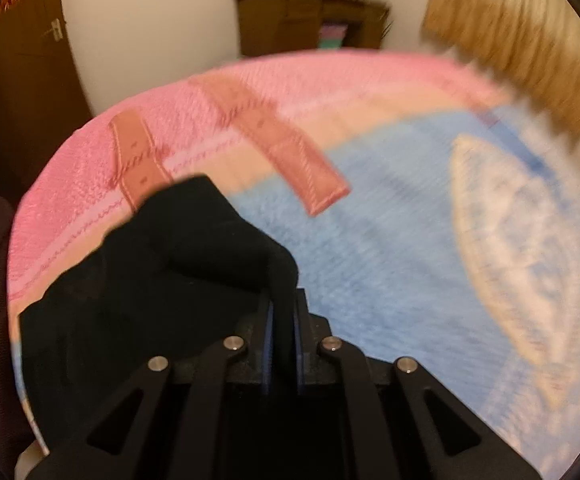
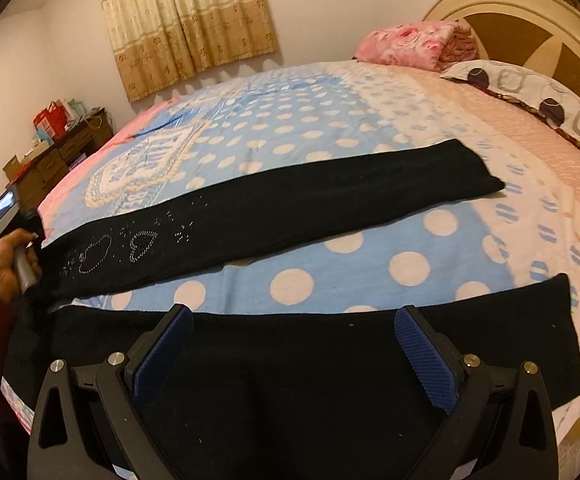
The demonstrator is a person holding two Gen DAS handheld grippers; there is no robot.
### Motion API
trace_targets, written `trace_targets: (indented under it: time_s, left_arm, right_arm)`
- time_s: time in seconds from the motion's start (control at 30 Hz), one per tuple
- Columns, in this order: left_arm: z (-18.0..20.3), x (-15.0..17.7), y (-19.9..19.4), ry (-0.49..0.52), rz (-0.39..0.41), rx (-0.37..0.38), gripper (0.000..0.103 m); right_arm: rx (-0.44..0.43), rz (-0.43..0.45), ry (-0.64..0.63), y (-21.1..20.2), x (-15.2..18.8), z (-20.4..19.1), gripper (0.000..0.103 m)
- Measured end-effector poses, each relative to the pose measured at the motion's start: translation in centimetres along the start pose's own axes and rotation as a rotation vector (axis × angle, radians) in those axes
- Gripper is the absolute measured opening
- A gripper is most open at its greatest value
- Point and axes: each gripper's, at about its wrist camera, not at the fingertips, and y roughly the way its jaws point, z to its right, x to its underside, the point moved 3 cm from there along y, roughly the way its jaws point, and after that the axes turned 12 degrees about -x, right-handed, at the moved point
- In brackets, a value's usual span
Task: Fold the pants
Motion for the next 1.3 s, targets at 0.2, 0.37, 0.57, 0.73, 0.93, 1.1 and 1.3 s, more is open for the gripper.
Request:
trace_targets:
  time_s: [0.2,0.37,0.57,0.73,0.93,1.1,1.3]
  left_arm:
    - [-6.5,1.4,-5.5,-0.049,0.129,0.282,0.009]
    - [-12.1,4.6,-6.3,-0.055,0.185,0.389,0.009]
    - [-15.5,10.6,-3.9,-0.041,0.163,0.354,0.009]
    - [-15.5,12.0,-2.0,-0.018,0.114,0.340,0.011]
    - [-15.0,11.5,-1.6,-0.012,0.112,0.367,0.011]
    - [-16.4,12.4,-0.5,-0.028,0.065,0.366,0.011]
    - [-16.3,12.5,-0.4,-0.024,0.050,0.348,0.012]
  right_arm:
    - [-0.008,0.013,-0.007,-1.2,0.7,-0.5,0.102]
    - [-0.032,0.004,-0.029,-1.5,1.4,-1.5,0.102]
    - [-0.055,0.004,-0.033,-1.8,1.9,-2.0,0.102]
    - [-0.085,0.001,-0.009,-1.8,2.0,-1.6,0.102]
    - [-0.172,0.116,0.193,-3.3,-0.1,3.9,0.102]
    - [-0.126,0.220,0.394,-4.1,-3.7,11.7,0.078]
    - [-0.177,0.189,0.483,-1.3,-9.4,15.5,0.067]
